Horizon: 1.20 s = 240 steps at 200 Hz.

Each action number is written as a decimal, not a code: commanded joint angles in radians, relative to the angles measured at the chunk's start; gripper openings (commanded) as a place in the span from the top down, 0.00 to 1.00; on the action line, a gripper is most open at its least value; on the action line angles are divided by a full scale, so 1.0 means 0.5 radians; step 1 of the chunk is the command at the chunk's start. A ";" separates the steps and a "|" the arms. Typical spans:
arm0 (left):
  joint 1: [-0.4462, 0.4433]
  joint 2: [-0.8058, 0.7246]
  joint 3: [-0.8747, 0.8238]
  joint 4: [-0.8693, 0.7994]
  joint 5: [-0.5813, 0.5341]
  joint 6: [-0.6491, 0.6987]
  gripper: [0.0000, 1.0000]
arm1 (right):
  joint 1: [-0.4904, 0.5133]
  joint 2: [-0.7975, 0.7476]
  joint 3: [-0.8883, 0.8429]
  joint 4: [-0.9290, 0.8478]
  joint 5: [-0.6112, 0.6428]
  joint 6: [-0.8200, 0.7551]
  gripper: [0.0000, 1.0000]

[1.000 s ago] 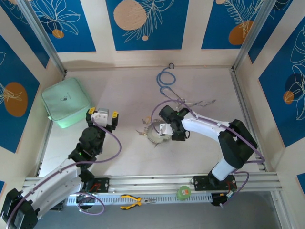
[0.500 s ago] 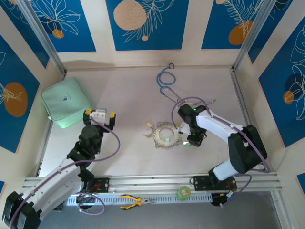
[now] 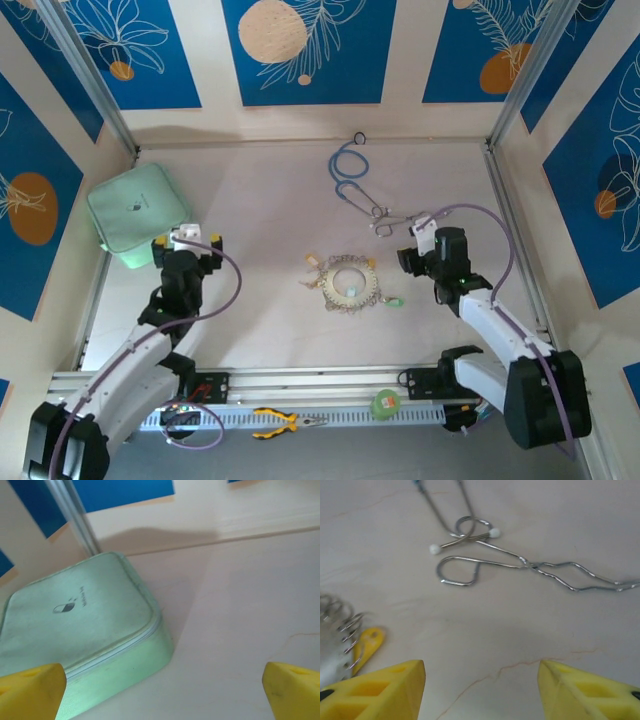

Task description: Put the keys on the keyring

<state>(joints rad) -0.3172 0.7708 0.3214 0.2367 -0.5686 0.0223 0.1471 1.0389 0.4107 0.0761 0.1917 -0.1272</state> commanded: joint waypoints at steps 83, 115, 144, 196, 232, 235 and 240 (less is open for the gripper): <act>0.353 0.867 -0.227 1.204 0.591 -0.028 0.00 | -0.324 0.533 -0.047 1.055 -0.661 0.133 0.41; 0.363 1.158 -0.228 1.633 0.650 0.049 0.00 | -0.313 0.533 -0.023 1.007 -0.626 0.157 0.40; 0.367 1.661 -0.247 2.208 0.699 0.097 0.00 | -0.329 0.582 -0.002 1.047 -0.652 0.240 0.40; 0.386 1.596 -0.117 1.845 0.658 0.052 0.00 | -0.308 0.957 -0.219 1.906 -0.619 0.321 0.40; 0.373 1.597 0.043 1.554 0.573 0.050 0.00 | -0.376 0.978 -0.012 1.513 -0.616 0.404 0.36; 0.372 1.594 0.037 1.560 0.582 0.053 0.00 | -0.388 0.977 -0.018 1.534 -0.606 0.424 0.36; 0.373 1.603 0.038 1.577 0.591 0.063 0.00 | -0.399 0.965 -0.012 1.509 -0.598 0.442 0.36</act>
<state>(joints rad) -0.1371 1.5852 0.3214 1.0752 -0.2626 0.0536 -0.0204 1.5211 0.3546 0.8410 -0.1169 0.0326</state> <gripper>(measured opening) 0.997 0.634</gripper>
